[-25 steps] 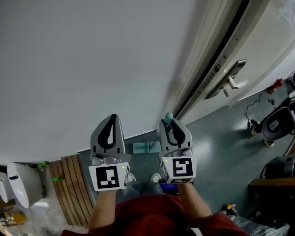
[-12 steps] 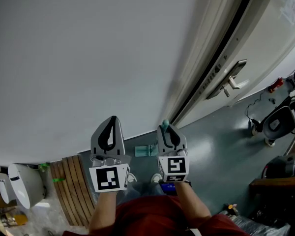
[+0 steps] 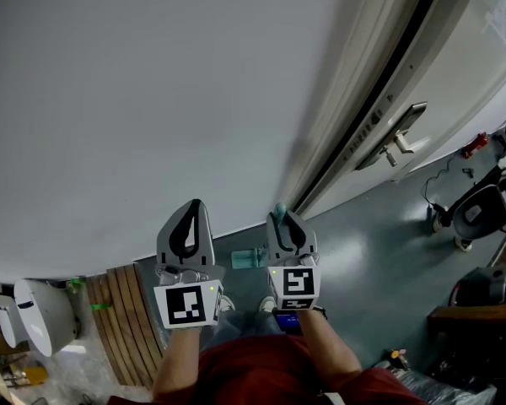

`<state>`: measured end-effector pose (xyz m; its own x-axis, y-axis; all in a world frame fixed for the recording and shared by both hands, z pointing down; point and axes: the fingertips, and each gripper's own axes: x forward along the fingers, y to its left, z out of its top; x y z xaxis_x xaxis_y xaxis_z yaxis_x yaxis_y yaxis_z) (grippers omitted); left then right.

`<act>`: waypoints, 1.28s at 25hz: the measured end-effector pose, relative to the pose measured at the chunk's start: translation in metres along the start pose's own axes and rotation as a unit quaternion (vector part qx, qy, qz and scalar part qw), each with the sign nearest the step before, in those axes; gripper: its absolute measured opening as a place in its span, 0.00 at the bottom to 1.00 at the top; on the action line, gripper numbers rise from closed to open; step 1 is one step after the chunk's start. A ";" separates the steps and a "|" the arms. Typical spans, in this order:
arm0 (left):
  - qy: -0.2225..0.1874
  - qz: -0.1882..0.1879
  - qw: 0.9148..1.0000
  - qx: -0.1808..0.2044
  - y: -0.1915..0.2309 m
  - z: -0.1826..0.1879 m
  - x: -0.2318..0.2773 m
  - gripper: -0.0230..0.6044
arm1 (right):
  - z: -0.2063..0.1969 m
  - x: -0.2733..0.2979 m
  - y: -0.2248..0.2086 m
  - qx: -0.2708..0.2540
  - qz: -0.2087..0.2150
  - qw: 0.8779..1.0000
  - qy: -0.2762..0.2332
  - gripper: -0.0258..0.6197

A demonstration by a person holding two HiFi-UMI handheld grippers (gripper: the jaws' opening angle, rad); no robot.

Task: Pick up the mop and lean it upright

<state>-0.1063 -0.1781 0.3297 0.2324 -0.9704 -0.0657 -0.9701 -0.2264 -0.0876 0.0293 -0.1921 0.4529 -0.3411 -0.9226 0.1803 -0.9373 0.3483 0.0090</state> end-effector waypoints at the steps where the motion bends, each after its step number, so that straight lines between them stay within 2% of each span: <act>1: 0.001 0.001 1.000 0.000 0.001 0.000 0.000 0.06 | 0.000 0.002 0.000 0.000 0.000 1.000 0.000 0.20; 13: 0.005 0.008 1.000 -0.001 0.006 -0.005 0.000 0.06 | 0.003 0.045 0.004 -0.009 0.006 1.000 0.000 0.20; 17: 0.005 0.012 1.000 -0.016 0.007 -0.008 0.001 0.06 | 0.003 0.064 0.007 -0.013 0.010 1.000 0.001 0.20; 23: 0.010 0.017 1.000 -0.001 0.014 -0.009 -0.001 0.06 | 0.005 0.093 0.013 -0.018 0.014 1.000 0.005 0.20; 27: 0.008 0.019 1.000 -0.018 0.015 -0.010 -0.001 0.06 | 0.005 0.108 0.013 -0.019 0.013 1.000 0.006 0.20; 32: 0.009 0.020 1.000 -0.019 0.021 -0.011 0.000 0.06 | 0.005 0.127 0.013 -0.015 0.011 1.000 0.015 0.20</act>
<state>-0.1275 -0.1838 0.3390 0.1918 -0.9801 -0.0507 -0.9807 -0.1894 -0.0482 -0.0267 -0.3061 0.4708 -0.3583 -0.9094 0.2111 -0.9272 0.3731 0.0334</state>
